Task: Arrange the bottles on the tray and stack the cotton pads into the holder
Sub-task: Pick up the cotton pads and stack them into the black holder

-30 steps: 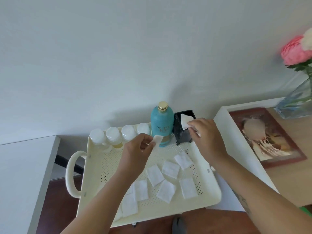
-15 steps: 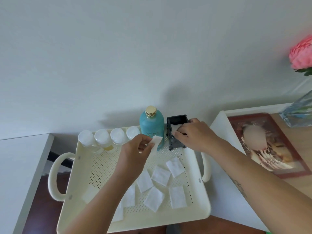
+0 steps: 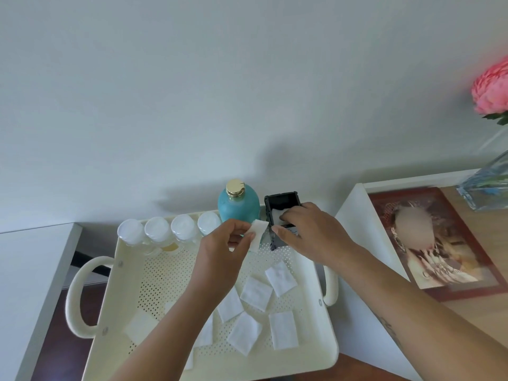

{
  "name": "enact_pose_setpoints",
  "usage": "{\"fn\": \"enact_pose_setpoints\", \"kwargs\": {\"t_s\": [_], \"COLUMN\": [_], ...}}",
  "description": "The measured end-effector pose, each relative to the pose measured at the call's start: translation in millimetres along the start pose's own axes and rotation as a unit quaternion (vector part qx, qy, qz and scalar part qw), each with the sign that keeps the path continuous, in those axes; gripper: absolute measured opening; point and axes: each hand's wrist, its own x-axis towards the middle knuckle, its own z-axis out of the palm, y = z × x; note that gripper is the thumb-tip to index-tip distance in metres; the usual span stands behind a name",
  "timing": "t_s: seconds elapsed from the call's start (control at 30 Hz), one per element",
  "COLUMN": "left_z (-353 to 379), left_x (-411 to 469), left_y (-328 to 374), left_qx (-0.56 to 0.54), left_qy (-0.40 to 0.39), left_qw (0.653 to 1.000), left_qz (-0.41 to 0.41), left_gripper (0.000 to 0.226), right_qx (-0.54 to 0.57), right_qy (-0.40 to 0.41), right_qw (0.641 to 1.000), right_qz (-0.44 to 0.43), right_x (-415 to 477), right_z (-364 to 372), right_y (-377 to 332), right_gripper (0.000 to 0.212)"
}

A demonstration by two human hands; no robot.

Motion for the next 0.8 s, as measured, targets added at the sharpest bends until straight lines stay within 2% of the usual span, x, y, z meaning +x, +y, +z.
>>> {"fn": "enact_pose_setpoints", "kwargs": {"t_s": [0.23, 0.33, 0.43, 0.5, 0.63, 0.8], "left_z": [9.1, 15.0, 21.1, 26.7, 40.9, 60.6], "left_x": [4.7, 8.5, 12.7, 15.2, 22.9, 39.7], "left_y": [7.5, 14.8, 22.8, 29.9, 49.1, 61.1], "left_qx": [0.009, 0.015, 0.020, 0.028, 0.046, 0.157], "left_qy": [0.008, 0.000, 0.004, 0.011, 0.005, -0.021], "left_qw": [1.000, 0.999, 0.999, 0.998, 0.997, 0.986], "left_qz": [0.027, 0.043, 0.038, 0.046, 0.068, 0.057], "left_gripper": [0.014, 0.010, 0.008, 0.008, 0.006, 0.009], "right_qx": [0.008, 0.065, 0.131, 0.140, 0.137, 0.128], "right_qy": [0.010, 0.062, 0.136, 0.167, 0.200, 0.203], "right_qw": [1.000, 0.996, 0.979, 0.969, 0.957, 0.958], "right_qz": [0.004, 0.021, 0.082, 0.119, 0.162, 0.160], "right_x": [-7.9, -23.3, -52.4, -68.5, -81.5, -83.1], "right_z": [4.4, 3.0, 14.1, 26.2, 38.3, 40.6], "right_y": [-3.1, -5.2, -15.0, -23.7, -24.9, -22.0], "right_gripper": [0.044, 0.044, 0.049, 0.053, 0.045, 0.043]}}
